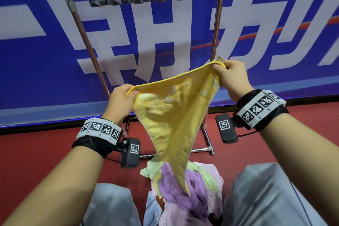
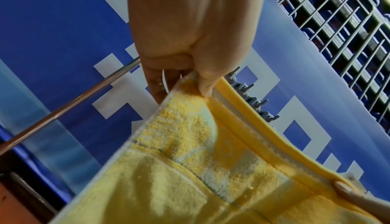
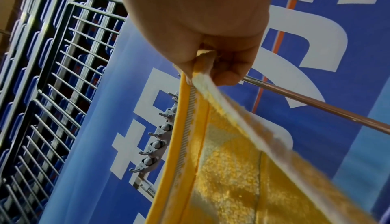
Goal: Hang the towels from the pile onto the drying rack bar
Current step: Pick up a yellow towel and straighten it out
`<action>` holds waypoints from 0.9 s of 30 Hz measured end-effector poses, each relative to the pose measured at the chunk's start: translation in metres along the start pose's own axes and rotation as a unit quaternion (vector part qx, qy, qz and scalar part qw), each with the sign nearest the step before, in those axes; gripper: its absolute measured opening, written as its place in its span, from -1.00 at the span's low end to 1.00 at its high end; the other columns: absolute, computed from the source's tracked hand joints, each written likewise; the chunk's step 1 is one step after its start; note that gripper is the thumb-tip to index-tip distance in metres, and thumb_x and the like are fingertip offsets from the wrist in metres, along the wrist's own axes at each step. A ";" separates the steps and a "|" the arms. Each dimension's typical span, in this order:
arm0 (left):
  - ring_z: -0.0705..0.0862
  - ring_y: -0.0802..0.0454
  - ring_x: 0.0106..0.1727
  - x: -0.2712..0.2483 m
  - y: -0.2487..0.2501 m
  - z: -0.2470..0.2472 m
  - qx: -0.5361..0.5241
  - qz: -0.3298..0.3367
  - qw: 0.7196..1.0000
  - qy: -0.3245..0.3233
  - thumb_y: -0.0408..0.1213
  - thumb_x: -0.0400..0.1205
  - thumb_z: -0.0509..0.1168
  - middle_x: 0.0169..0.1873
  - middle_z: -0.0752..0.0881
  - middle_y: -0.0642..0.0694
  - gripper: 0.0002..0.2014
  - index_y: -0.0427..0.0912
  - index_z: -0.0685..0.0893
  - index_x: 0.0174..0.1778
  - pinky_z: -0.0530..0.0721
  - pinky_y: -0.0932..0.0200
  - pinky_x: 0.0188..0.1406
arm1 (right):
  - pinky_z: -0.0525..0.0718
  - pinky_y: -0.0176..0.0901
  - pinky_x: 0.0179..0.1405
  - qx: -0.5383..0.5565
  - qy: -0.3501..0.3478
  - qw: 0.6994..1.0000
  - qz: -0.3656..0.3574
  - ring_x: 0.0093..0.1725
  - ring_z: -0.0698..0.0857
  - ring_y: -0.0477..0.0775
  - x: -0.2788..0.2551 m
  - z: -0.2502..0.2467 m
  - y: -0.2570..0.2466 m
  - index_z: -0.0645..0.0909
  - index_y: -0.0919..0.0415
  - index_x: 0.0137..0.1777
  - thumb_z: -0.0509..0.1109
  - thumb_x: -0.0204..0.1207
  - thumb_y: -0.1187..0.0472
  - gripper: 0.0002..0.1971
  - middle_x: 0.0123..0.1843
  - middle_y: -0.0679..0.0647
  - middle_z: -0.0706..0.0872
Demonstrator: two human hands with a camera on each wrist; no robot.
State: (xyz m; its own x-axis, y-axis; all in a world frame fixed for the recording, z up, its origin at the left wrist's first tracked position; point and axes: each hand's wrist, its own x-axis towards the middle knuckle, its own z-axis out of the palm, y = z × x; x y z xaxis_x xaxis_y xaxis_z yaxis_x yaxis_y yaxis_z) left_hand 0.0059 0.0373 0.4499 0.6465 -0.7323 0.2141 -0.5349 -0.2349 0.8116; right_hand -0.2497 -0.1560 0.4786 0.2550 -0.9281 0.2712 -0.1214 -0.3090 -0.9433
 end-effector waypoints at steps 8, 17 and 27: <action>0.77 0.01 -0.24 -0.001 0.022 0.007 -0.107 -0.054 0.991 -0.055 -0.39 0.66 0.37 -0.23 0.79 -0.16 -0.91 -0.18 0.77 -0.09 0.80 0.00 -0.20 | 0.81 0.08 -0.40 0.013 -0.085 0.989 0.122 -0.33 0.73 0.11 -0.011 0.012 0.005 0.65 0.17 0.13 0.34 0.57 0.36 -0.81 -0.15 0.21 0.71; 0.74 0.02 -0.33 -0.009 0.048 0.027 -0.123 -0.028 0.988 -0.093 -0.38 0.64 0.39 -0.32 0.77 -0.16 -0.99 -0.22 0.70 -0.06 0.78 0.00 -0.26 | 0.81 -0.02 -0.32 0.081 -0.255 0.953 0.140 -0.28 0.78 0.22 -0.037 0.030 -0.013 0.71 0.36 0.09 0.22 0.61 0.45 -0.77 -0.16 0.26 0.69; 0.68 0.14 -0.41 -0.013 0.064 0.030 -0.086 0.035 0.983 -0.156 -0.48 0.66 0.33 -0.43 0.76 -0.01 -0.86 -0.16 0.75 -0.05 0.72 0.19 -0.34 | 0.73 -0.16 -0.20 -0.129 -0.280 0.945 -0.112 -0.28 0.75 -0.04 -0.045 0.043 -0.024 0.80 0.21 -0.17 0.58 0.45 0.21 -0.92 -0.32 0.02 0.78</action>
State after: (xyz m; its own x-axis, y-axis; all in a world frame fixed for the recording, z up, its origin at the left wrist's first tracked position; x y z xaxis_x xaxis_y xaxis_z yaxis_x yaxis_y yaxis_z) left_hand -0.0530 0.0131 0.4825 0.3995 -0.9092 0.1176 -0.4540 -0.0848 0.8870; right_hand -0.2170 -0.0982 0.4805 0.7606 -0.6004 0.2472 -0.2150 -0.5922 -0.7766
